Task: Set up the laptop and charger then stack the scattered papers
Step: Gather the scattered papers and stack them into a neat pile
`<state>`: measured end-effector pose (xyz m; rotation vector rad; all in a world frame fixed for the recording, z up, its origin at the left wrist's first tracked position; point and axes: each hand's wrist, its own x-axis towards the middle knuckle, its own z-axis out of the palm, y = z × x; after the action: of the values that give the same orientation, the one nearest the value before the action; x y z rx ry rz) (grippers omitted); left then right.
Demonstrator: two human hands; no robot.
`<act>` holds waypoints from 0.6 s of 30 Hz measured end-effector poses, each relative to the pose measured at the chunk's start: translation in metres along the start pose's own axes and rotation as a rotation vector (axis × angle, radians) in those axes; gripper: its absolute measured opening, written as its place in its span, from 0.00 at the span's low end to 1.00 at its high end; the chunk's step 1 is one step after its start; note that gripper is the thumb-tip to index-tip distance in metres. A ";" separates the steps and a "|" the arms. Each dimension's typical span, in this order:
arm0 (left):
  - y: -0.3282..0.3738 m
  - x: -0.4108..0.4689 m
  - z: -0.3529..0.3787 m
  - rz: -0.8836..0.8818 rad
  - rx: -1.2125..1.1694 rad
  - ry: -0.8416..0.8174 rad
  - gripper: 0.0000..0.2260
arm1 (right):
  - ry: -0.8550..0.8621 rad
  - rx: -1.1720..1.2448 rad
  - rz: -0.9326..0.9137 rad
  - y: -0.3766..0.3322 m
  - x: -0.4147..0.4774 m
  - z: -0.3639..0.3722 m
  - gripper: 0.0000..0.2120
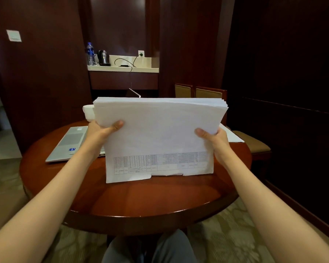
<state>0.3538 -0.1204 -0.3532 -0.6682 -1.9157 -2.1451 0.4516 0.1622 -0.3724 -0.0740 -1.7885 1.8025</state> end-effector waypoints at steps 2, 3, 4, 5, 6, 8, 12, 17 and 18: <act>-0.008 -0.005 0.002 -0.053 -0.009 0.004 0.19 | 0.001 0.002 0.089 0.012 -0.003 -0.002 0.23; -0.011 -0.005 0.004 -0.063 -0.007 0.028 0.15 | 0.020 -0.010 0.108 0.013 -0.005 -0.002 0.18; -0.011 -0.005 0.006 -0.065 -0.007 0.060 0.11 | 0.042 -0.032 0.113 0.013 -0.004 -0.001 0.14; -0.009 -0.003 0.008 -0.063 -0.006 0.095 0.09 | 0.052 -0.044 0.105 0.011 -0.002 -0.001 0.11; -0.005 -0.002 0.009 -0.061 -0.009 0.123 0.09 | 0.053 -0.039 0.092 0.007 -0.001 -0.001 0.09; 0.002 0.000 0.010 -0.069 -0.010 0.145 0.08 | 0.055 -0.022 0.072 -0.001 0.000 -0.002 0.09; -0.004 -0.007 0.008 -0.121 -0.019 0.083 0.06 | 0.051 -0.039 0.109 0.008 -0.007 0.001 0.12; 0.006 -0.007 0.012 -0.154 -0.006 0.118 0.14 | 0.014 -0.013 0.179 -0.004 -0.003 -0.001 0.15; 0.008 -0.006 0.012 -0.175 -0.007 0.101 0.13 | -0.015 -0.027 0.226 -0.008 0.000 -0.003 0.19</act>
<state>0.3651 -0.1111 -0.3480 -0.3977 -1.9790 -2.2411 0.4553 0.1643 -0.3652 -0.2842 -1.8783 1.9371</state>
